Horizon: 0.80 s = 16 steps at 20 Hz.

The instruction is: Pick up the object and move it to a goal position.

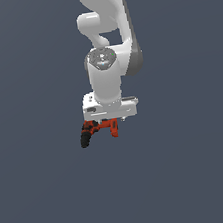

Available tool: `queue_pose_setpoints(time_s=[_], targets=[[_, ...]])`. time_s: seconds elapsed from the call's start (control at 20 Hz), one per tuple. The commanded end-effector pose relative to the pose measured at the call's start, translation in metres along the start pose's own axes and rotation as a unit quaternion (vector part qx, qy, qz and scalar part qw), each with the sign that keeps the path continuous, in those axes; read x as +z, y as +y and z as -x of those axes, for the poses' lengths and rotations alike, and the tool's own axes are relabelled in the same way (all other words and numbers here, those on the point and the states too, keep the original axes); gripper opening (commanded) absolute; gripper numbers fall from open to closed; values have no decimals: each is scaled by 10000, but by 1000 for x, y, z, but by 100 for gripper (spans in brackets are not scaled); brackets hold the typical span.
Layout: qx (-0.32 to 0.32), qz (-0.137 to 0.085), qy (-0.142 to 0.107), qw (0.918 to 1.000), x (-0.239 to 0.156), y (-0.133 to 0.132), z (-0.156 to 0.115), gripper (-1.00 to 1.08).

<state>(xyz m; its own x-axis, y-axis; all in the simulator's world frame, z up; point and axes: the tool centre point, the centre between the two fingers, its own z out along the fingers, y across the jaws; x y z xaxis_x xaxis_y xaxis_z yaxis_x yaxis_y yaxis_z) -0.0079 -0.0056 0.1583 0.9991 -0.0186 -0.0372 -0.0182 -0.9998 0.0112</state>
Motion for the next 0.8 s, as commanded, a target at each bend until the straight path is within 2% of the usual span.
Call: queue_pose_setpoints(time_s=[0.0,0.5,0.75], targets=[[0,0,0,10000,0,0,0,68],[44,-59,50,10000,-4,5,-1,68],[127,-34,34,9999,9,22,-4,68]])
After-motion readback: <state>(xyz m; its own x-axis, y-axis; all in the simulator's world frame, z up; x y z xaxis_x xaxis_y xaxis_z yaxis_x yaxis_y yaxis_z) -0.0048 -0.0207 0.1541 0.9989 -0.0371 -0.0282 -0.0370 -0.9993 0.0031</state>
